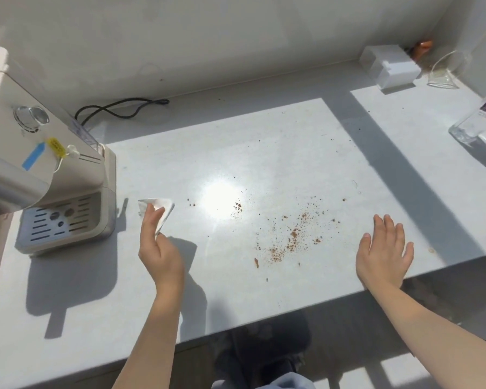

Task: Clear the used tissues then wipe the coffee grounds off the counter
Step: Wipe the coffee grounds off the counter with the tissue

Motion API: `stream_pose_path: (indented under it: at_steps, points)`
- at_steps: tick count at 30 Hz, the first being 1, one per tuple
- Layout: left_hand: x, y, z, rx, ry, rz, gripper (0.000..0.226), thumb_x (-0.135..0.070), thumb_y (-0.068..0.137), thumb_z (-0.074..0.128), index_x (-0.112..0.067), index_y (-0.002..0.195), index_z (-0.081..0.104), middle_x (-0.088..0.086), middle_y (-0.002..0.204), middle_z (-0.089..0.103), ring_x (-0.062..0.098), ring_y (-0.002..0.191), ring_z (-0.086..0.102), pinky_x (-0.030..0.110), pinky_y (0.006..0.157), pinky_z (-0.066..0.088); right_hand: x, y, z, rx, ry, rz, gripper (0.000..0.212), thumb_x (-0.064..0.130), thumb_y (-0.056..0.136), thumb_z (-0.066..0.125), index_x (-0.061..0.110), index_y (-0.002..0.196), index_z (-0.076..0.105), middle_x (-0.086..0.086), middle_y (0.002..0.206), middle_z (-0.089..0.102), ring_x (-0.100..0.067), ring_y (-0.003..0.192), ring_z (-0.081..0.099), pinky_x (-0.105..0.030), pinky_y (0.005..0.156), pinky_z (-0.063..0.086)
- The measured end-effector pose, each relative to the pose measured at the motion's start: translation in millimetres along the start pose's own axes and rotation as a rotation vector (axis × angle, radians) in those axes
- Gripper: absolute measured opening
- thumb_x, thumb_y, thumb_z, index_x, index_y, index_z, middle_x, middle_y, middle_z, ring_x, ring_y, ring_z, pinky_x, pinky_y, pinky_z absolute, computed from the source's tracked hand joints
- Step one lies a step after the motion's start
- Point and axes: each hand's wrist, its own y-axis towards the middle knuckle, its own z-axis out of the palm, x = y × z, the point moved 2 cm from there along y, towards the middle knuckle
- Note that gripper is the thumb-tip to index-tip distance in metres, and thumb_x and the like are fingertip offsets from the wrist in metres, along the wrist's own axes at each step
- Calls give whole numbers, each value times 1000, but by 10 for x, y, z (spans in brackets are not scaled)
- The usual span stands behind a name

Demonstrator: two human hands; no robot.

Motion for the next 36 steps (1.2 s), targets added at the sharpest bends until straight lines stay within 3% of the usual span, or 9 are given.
stream_pose_path:
  at_steps: [7,11,14,18,20,23,28,32,36]
  points:
    - [413,-27,-344,142,187,-131,56,6,86,31,-26,123,59,-5,139,52,1,124,45,-5,91,31,16,-7,-20,1,2,8,56,36,93,20,22,146,29,0,157,27,-22,146,15,-52,115,13]
    - [487,-170,-314,395,296,-136,49,-20,76,43,-32,123,52,-10,130,51,1,110,50,16,84,42,18,-13,-28,1,16,11,57,37,92,20,22,146,29,0,157,27,-21,147,15,-52,115,12]
    - [526,-95,-280,552,447,-8,49,-15,78,50,-21,127,53,-5,141,45,18,127,40,34,102,36,31,-17,-31,1,27,15,57,37,92,21,23,146,30,1,156,27,-21,147,15,-52,115,12]
    - [532,-43,-239,614,667,143,40,-20,87,45,-15,125,57,0,146,43,25,133,29,40,108,26,27,-15,-40,1,26,17,57,37,92,21,23,146,31,0,157,28,-21,146,15,-52,115,12]
    - [550,-121,-236,662,686,209,52,-27,89,35,-11,137,47,2,152,34,23,142,22,40,116,19,32,-18,-47,5,31,21,57,37,92,21,23,146,31,0,157,27,-21,147,14,-51,115,11]
    - [664,-310,-283,774,779,320,61,-34,96,25,-14,151,9,-4,161,-1,8,147,-7,30,120,-4,46,-21,-58,9,27,21,57,37,92,22,22,146,30,1,157,26,-20,147,13,-50,116,10]
    - [862,-293,-498,683,931,300,67,-48,94,12,-18,152,-4,-5,160,-12,5,146,-14,24,117,-12,35,-18,-60,14,20,20,57,37,92,22,23,147,29,1,157,26,-20,147,13,-51,116,11]
    - [896,135,-592,515,1013,161,64,-38,95,21,-15,152,5,5,161,-1,16,148,-5,37,121,-3,54,-15,-55,12,21,12,56,37,92,22,23,146,30,0,157,26,-21,147,14,-51,115,11]
    - [807,-27,-466,506,994,119,59,-31,100,26,-16,152,3,5,161,-3,18,148,-6,38,120,-4,23,-7,-41,21,19,20,56,37,92,21,23,146,28,0,157,26,-21,147,13,-52,115,11]
